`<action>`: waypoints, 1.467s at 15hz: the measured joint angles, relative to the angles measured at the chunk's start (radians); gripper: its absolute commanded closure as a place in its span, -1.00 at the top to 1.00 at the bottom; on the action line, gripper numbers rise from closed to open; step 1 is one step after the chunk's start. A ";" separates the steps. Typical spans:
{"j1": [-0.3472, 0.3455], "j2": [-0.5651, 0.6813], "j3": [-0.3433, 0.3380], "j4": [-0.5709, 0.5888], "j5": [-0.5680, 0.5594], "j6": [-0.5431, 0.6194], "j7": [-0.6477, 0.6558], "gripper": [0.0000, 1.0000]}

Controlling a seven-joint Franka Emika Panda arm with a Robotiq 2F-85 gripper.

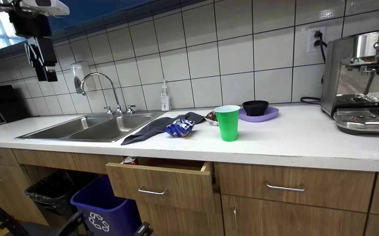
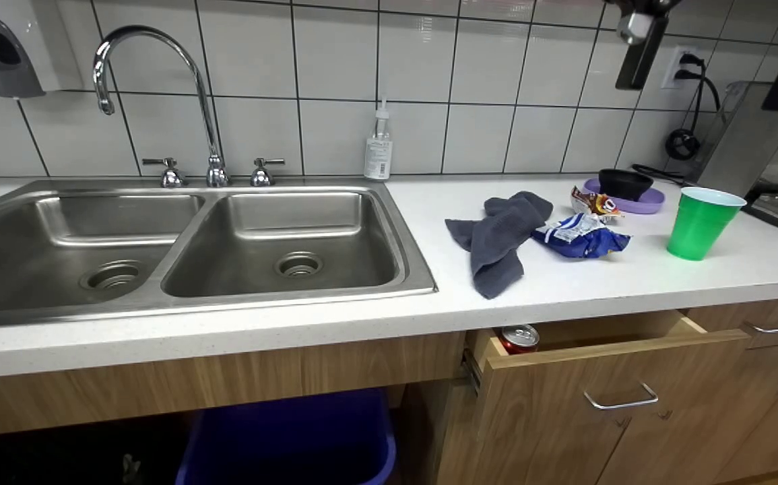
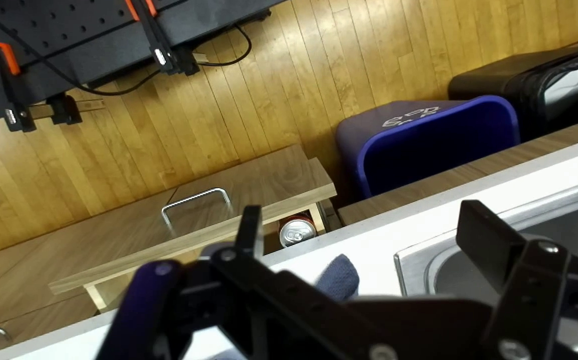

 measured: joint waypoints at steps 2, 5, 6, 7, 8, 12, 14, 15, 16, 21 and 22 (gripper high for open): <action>0.000 0.000 -0.002 -0.015 -0.010 0.016 0.000 1.00; 0.000 0.000 -0.007 -0.032 -0.038 0.024 0.000 1.00; 0.000 0.000 -0.011 -0.036 -0.049 0.024 -0.001 1.00; 0.000 0.000 -0.016 -0.040 -0.061 0.024 -0.003 1.00; 0.000 0.000 -0.023 -0.043 -0.073 0.024 -0.006 1.00; -0.001 0.000 -0.062 -0.055 -0.120 0.024 -0.052 1.00; -0.002 0.000 -0.089 -0.062 -0.136 0.023 -0.095 1.00; -0.003 0.000 -0.103 -0.066 -0.144 0.023 -0.119 1.00; -0.004 0.000 -0.118 -0.070 -0.153 0.023 -0.146 1.00; -0.014 0.006 -0.181 -0.090 -0.187 0.023 -0.270 1.00; -0.016 0.010 -0.191 -0.093 -0.196 0.023 -0.291 1.00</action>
